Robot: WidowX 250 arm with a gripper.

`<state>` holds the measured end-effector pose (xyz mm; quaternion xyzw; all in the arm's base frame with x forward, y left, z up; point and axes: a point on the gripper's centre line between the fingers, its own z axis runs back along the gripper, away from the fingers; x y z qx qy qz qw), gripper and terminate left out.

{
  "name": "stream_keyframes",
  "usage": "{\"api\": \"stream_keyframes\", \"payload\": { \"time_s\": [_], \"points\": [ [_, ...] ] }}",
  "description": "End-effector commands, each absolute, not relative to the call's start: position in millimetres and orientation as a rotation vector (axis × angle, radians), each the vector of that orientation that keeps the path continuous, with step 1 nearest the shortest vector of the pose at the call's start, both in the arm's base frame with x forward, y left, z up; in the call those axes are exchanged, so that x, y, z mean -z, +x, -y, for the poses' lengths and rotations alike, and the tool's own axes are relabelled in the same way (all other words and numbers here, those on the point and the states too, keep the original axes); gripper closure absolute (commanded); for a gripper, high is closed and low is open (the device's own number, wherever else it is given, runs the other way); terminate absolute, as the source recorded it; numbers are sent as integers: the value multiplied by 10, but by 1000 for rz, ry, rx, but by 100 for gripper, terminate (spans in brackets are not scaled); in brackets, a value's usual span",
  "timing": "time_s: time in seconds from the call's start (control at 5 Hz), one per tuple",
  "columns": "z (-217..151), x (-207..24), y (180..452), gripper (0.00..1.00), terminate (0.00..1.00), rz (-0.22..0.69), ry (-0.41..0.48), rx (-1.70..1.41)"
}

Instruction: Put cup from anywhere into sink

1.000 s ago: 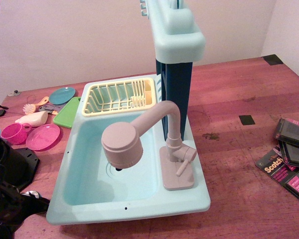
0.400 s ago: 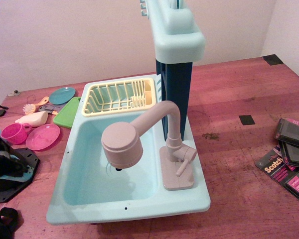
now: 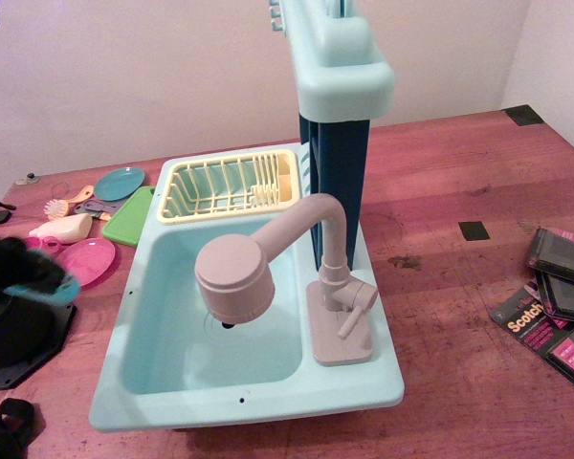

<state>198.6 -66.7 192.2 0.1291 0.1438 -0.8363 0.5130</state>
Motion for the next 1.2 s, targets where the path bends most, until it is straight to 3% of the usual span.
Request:
{"api": "stream_keyframes", "payload": {
  "time_s": [0.0, 0.2, 0.8, 1.0],
  "points": [
    [544, -2096, 2390, 100, 0, -309, 373, 2049],
    [548, -2046, 2675, 100, 0, -309, 373, 2101],
    [812, -1207, 2764, 100, 0, -256, 173, 2172],
    [812, -1076, 2729, 0, 0, -190, 154, 2213]
  ]
}}
